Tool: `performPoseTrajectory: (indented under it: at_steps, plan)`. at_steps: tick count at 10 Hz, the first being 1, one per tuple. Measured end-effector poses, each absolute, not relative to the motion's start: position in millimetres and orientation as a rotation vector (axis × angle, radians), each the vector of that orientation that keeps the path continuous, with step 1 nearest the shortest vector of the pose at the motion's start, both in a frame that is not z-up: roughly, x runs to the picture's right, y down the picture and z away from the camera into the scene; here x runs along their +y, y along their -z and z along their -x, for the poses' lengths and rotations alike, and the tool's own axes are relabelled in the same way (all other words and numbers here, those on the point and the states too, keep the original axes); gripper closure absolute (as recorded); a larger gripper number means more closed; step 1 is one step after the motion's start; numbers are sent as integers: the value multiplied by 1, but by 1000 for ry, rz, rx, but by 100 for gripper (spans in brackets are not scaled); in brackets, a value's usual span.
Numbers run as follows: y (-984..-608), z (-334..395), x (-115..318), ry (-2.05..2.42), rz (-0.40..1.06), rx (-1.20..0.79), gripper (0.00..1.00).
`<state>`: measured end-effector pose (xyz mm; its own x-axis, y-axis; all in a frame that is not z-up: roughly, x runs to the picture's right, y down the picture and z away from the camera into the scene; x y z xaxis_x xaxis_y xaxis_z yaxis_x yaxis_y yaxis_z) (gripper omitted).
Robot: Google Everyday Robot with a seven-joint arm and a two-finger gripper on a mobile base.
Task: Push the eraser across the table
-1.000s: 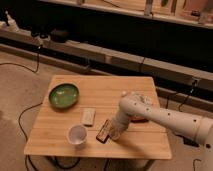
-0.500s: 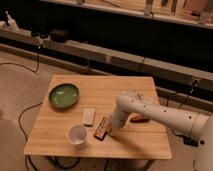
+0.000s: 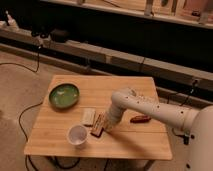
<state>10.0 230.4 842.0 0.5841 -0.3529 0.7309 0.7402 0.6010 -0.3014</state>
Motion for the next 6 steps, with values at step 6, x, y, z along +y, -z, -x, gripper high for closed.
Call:
performPoseTrajectory:
  at_steps: [6]
  plan:
    - [-851, 14, 215, 753, 626, -652, 100]
